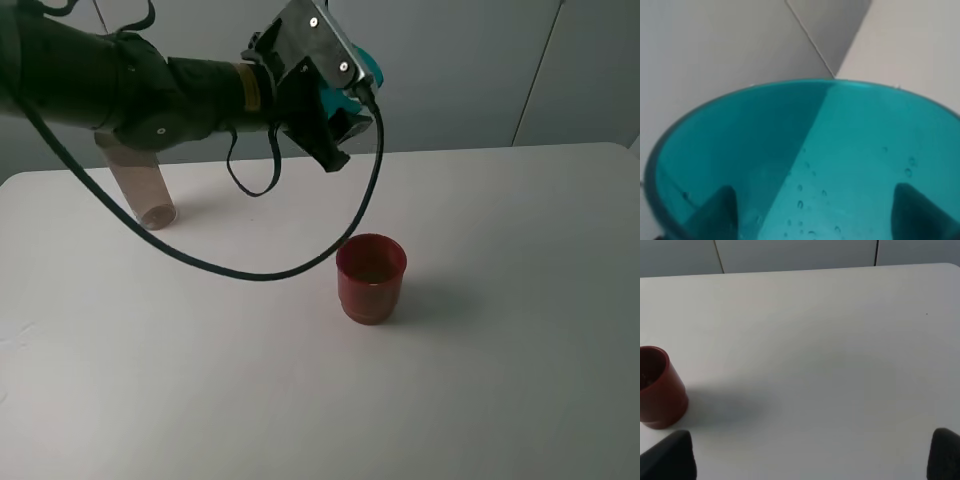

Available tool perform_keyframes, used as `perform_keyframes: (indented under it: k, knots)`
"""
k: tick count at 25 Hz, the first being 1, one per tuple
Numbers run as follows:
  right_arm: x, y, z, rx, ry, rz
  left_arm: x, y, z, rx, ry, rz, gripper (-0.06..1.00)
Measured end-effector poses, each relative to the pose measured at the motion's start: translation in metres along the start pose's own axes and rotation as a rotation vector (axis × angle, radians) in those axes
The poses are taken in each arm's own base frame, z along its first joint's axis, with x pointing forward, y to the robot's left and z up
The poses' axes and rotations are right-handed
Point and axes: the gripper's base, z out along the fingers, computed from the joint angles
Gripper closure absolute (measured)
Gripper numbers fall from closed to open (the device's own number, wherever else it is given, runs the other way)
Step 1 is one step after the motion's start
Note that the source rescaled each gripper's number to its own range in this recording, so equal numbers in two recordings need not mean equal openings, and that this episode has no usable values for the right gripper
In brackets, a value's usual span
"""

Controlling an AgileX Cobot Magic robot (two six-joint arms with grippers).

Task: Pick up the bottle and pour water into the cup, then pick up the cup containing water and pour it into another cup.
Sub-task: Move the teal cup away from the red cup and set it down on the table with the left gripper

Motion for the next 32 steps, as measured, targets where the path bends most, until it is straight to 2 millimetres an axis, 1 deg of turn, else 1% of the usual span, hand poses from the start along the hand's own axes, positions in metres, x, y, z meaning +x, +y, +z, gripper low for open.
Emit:
perform_keyframes:
  k: [3,6,10,12,16,18,19,21,24,32]
  knots:
    - [0.000,0.000,0.000,0.000,0.000,0.000,0.014,0.016,-0.001,-0.067,-0.040,-0.113,0.87]
    - [0.000,0.000,0.000,0.000,0.000,-0.007,0.034,0.028,0.003,-0.129,-0.074,-0.199,0.87]
    - [0.000,0.000,0.000,0.000,0.000,0.000,0.063,0.034,0.014,-0.191,-0.120,-0.282,0.87]
    - [0.000,0.000,0.000,0.000,0.000,0.000,0.082,0.033,0.021,-0.218,-0.126,-0.323,0.87]
    - [0.000,0.000,0.000,0.000,0.000,0.000,0.115,0.033,0.030,-0.276,-0.143,-0.382,0.87]
    - [0.000,0.000,0.000,0.000,0.000,0.000,0.132,0.030,0.034,-0.303,-0.148,-0.391,0.87]
    - [0.000,0.000,0.000,0.000,0.000,0.000,0.143,0.027,0.037,-0.317,-0.143,-0.403,0.87]
    - [0.000,0.000,0.000,0.000,0.000,0.000,0.158,0.024,0.041,-0.336,-0.144,-0.418,0.87]
    - [0.000,0.000,0.000,0.000,0.000,0.000,0.175,0.020,0.049,-0.359,-0.137,-0.437,0.87]
    - [0.000,0.000,0.000,0.000,0.000,0.000,0.198,0.014,0.068,-0.378,-0.166,-0.405,0.87]
